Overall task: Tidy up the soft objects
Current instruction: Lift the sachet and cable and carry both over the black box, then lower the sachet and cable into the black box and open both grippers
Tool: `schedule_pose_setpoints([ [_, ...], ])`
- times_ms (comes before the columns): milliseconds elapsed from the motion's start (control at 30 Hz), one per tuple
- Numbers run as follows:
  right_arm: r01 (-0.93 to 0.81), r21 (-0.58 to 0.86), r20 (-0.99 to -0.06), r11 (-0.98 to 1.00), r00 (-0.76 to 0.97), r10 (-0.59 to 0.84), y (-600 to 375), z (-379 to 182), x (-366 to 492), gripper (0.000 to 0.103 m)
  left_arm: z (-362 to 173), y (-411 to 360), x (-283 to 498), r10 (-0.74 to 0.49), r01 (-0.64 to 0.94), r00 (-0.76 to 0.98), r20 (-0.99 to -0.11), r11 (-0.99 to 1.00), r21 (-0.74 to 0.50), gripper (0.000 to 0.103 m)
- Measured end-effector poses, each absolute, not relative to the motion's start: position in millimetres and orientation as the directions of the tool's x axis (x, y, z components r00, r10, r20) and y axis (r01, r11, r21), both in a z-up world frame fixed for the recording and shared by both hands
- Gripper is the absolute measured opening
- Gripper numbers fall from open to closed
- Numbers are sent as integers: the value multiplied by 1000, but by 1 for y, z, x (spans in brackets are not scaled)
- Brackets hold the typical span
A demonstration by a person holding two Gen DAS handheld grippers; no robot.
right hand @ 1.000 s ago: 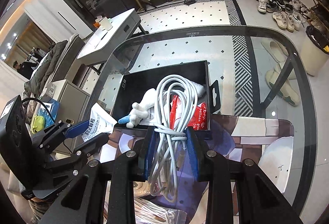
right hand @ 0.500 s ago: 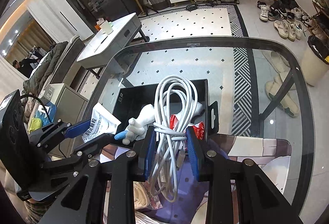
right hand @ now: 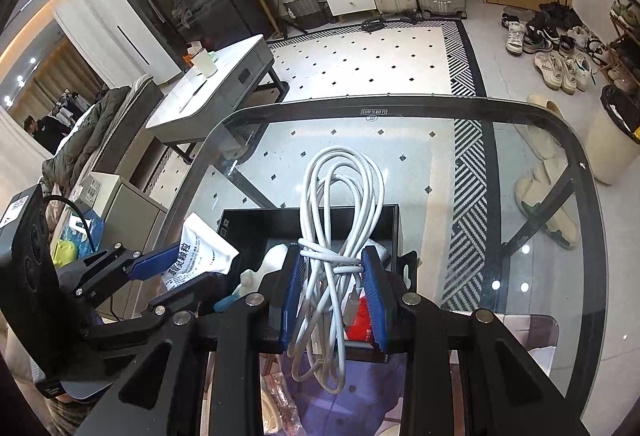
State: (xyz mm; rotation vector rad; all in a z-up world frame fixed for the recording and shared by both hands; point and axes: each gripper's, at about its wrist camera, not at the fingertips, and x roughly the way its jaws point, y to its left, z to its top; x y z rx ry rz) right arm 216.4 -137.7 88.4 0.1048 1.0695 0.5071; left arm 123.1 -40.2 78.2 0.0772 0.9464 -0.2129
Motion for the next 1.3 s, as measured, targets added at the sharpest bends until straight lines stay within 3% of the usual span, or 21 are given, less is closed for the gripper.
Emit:
schedule_pose_setpoints([
  [1300,-374,333,-858,865,260,443,-112,16,214,27,24,-61,138,-172,242,472,-864,968,-60,35],
])
